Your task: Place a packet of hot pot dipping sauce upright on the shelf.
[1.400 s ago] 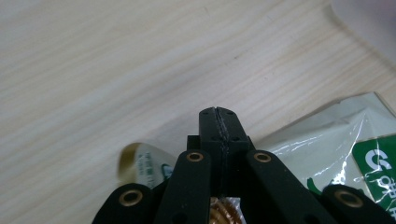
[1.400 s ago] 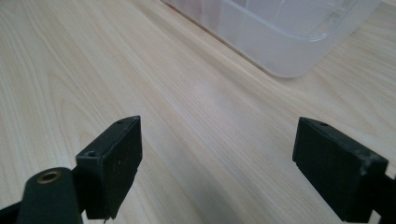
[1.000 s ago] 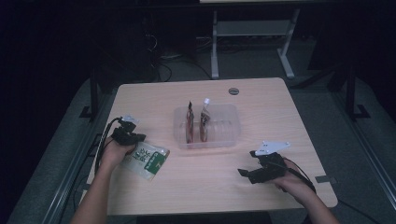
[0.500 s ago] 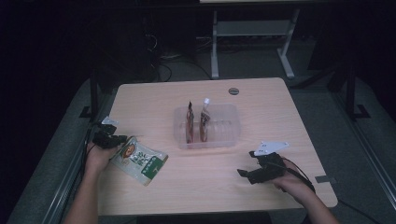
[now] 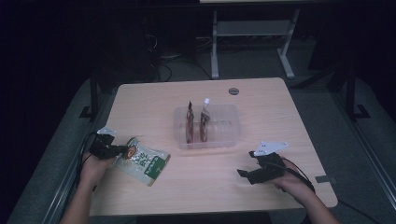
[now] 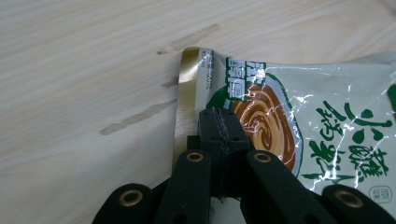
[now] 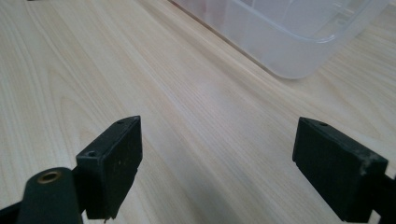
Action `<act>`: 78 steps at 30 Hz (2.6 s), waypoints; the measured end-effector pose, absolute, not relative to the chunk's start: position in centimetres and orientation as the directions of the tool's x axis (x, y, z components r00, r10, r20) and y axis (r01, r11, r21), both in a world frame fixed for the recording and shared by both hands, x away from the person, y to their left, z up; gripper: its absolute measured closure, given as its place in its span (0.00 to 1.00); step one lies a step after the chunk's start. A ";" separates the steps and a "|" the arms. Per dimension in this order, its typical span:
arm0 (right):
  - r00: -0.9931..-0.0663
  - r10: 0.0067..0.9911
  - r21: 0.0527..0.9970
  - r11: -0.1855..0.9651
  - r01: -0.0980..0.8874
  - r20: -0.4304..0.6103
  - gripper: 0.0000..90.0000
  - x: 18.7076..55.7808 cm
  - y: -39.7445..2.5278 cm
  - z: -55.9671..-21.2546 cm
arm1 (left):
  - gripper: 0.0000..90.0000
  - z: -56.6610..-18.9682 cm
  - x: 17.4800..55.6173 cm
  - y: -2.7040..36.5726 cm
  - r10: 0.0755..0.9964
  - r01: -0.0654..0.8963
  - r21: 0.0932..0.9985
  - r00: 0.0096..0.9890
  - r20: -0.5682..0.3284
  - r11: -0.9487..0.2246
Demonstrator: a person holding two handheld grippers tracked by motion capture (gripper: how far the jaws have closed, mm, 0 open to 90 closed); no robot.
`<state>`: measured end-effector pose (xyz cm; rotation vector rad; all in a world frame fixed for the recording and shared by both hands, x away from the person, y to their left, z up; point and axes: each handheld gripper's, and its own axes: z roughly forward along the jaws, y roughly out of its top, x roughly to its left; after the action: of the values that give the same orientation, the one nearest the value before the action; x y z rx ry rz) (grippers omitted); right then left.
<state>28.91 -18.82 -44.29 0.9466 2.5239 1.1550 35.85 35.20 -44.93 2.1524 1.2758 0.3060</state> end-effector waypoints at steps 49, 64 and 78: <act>-0.776 0.627 0.736 0.492 0.464 0.069 0.17 29.0 -18.7 -44.3 | 1.00 -44.5 30.6 22.5 0.582 0.554 0.623 0.791 -0.188 -0.552; -0.774 0.629 0.731 0.497 0.469 0.069 0.17 29.1 -18.9 -44.6 | 1.00 -44.3 35.4 24.1 0.649 0.564 0.569 0.758 -0.069 -0.598; -0.779 0.624 0.730 0.506 0.459 0.058 0.17 29.0 -18.8 -44.5 | 0.72 -42.9 30.2 27.1 0.636 0.575 0.627 0.755 -0.159 -0.526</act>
<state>29.00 -18.79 -44.50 0.9257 2.5350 1.1330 30.18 27.12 -42.92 2.2689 0.9031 0.1163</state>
